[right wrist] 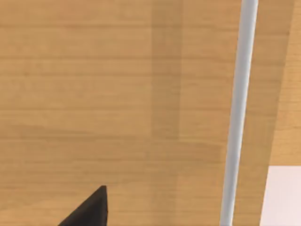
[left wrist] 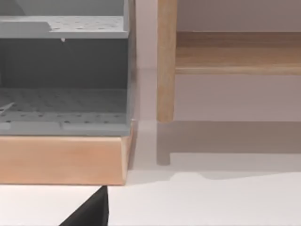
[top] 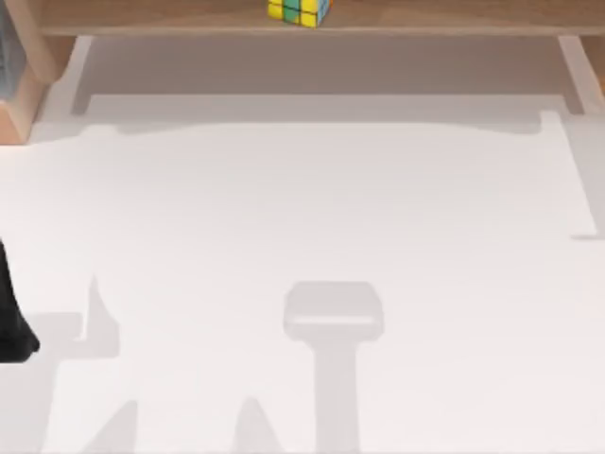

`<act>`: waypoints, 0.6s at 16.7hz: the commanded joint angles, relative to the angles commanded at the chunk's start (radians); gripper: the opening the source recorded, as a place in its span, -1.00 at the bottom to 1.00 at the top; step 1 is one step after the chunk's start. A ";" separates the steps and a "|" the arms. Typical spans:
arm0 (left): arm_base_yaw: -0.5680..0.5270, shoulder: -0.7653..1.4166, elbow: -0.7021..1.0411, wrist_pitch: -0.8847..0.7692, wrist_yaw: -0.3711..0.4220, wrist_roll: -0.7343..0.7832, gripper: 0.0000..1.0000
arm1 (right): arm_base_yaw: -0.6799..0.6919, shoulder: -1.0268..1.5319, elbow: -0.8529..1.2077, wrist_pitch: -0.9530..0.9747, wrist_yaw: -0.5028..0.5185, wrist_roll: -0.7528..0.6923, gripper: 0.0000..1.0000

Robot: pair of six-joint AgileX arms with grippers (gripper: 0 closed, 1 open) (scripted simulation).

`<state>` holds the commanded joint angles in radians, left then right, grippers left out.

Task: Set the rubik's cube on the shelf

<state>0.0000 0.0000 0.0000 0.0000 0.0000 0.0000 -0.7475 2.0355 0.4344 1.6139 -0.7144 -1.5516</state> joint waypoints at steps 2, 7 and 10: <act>0.000 0.000 0.000 0.000 0.000 0.000 1.00 | 0.005 -0.002 0.001 -0.003 0.002 0.000 1.00; 0.000 0.000 0.000 0.000 0.000 0.000 1.00 | 0.056 0.024 0.075 -0.052 0.056 -0.001 1.00; 0.000 0.000 0.000 0.000 0.000 0.000 1.00 | 0.059 0.025 0.079 -0.055 0.059 -0.001 1.00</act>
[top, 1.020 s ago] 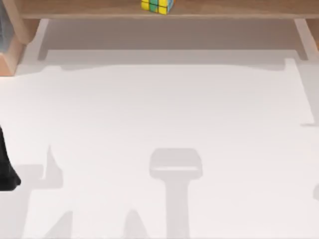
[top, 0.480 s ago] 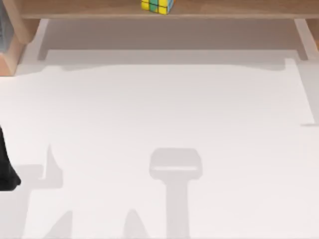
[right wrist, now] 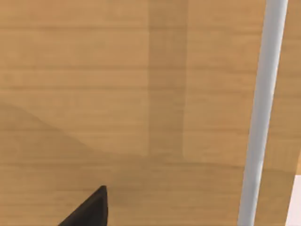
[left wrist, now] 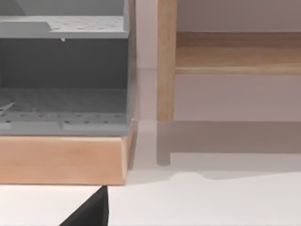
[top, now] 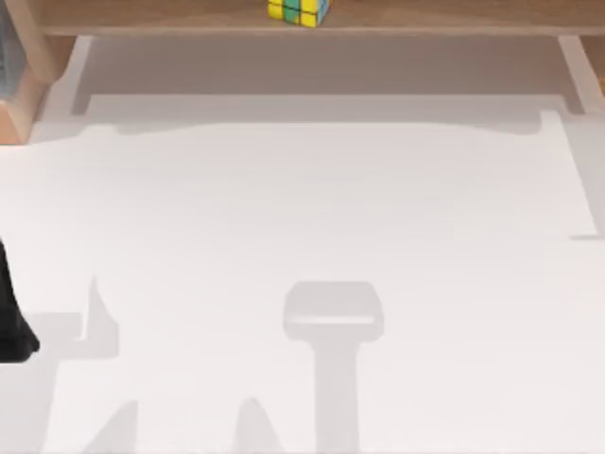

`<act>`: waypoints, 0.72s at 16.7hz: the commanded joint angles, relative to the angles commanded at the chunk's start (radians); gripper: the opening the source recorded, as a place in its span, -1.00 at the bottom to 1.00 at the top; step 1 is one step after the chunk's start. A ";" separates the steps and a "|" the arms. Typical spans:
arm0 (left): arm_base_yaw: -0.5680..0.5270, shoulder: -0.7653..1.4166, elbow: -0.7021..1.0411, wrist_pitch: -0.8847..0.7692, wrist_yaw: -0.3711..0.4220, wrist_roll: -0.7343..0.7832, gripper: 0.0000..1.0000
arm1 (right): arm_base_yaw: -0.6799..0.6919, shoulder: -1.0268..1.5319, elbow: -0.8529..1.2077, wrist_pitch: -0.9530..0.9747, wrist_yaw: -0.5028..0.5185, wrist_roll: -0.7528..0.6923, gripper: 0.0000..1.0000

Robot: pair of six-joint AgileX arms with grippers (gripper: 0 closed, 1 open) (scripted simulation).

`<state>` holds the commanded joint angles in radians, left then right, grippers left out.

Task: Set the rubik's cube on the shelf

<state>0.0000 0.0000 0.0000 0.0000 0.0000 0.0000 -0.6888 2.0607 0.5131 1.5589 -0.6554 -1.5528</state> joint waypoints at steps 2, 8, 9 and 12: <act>0.000 0.000 0.000 0.000 0.000 0.000 1.00 | 0.000 0.000 0.000 0.000 0.000 0.000 0.85; 0.000 0.000 0.000 0.000 0.000 0.000 1.00 | 0.000 0.000 0.000 0.000 0.000 0.000 -0.06; 0.000 0.000 0.000 0.000 0.000 0.000 1.00 | 0.000 0.000 0.000 0.000 0.000 0.000 -0.21; 0.000 0.000 0.000 0.000 0.000 0.000 1.00 | 0.000 0.000 0.000 0.000 0.000 0.000 -0.66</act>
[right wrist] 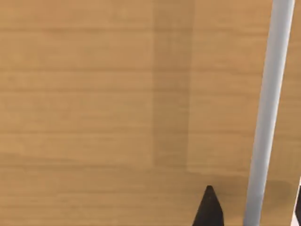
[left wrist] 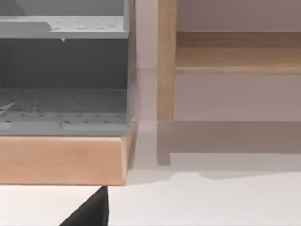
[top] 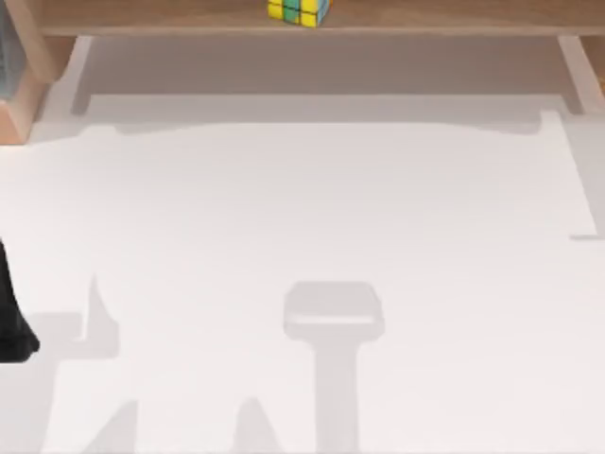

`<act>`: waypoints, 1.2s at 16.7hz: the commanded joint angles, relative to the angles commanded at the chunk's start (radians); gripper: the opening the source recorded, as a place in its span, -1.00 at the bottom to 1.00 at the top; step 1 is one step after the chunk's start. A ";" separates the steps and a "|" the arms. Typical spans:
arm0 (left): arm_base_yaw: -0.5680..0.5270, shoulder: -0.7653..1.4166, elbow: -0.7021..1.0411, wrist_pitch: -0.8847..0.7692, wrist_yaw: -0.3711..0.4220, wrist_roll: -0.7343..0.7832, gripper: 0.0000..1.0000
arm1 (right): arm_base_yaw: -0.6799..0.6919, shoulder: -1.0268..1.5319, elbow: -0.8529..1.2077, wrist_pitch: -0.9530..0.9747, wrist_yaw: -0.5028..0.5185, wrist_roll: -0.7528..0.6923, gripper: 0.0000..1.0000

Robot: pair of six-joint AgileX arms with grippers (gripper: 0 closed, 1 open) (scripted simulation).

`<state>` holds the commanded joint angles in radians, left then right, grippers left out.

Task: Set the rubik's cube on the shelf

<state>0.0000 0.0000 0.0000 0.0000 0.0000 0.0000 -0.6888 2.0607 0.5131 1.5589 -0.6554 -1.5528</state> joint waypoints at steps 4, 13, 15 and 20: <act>0.000 0.000 0.000 0.000 0.000 0.000 1.00 | 0.000 0.000 0.000 0.000 0.000 0.000 -1.00; 0.000 0.000 0.000 0.000 0.000 0.000 1.00 | 0.004 0.007 0.013 -0.011 0.009 0.001 -1.00; 0.000 0.000 0.000 0.000 0.000 0.000 1.00 | 0.023 0.022 0.048 -0.034 0.030 0.000 -1.00; 0.000 0.000 0.000 0.000 0.000 0.000 1.00 | 0.089 0.066 0.175 -0.109 0.091 -0.001 -1.00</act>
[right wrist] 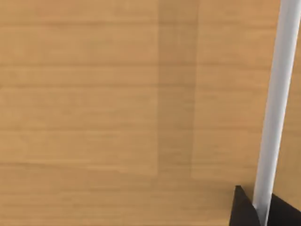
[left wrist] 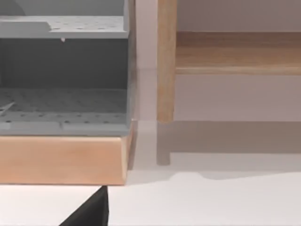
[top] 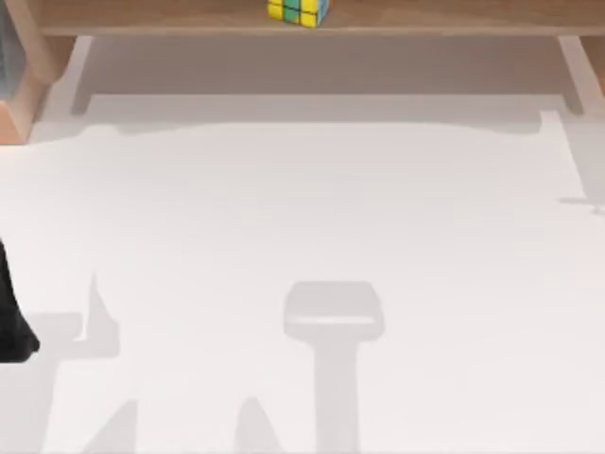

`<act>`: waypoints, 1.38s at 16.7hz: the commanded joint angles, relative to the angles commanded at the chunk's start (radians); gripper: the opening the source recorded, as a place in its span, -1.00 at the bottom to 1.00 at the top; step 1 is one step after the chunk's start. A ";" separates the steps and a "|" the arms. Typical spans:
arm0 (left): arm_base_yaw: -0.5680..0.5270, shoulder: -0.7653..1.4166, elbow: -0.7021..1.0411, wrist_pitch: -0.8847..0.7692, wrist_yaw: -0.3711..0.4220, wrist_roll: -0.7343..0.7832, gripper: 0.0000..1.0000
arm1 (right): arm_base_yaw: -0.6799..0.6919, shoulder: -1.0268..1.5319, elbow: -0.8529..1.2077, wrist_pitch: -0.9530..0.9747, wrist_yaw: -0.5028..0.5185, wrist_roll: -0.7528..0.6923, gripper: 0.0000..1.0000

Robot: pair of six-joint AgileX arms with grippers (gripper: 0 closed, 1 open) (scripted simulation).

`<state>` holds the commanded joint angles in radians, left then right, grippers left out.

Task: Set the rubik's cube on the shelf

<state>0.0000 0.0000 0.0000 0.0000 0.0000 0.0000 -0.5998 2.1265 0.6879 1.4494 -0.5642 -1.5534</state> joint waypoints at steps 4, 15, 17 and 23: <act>0.000 0.000 0.000 0.000 0.000 0.000 1.00 | 0.026 0.019 0.045 -0.033 0.028 0.001 -1.00; 0.000 0.000 0.000 0.000 0.000 0.000 1.00 | 0.091 0.104 0.267 -0.161 0.097 0.001 -1.00; 0.000 0.000 0.000 0.000 0.000 0.000 1.00 | 0.106 0.121 0.289 -0.179 0.113 0.002 -1.00; 0.000 0.000 0.000 0.000 0.000 0.000 1.00 | 0.108 0.143 0.325 -0.203 0.123 0.002 -1.00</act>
<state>0.0000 0.0000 0.0000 0.0000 0.0000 0.0000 -0.4916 2.2698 1.0129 1.2468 -0.4412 -1.5517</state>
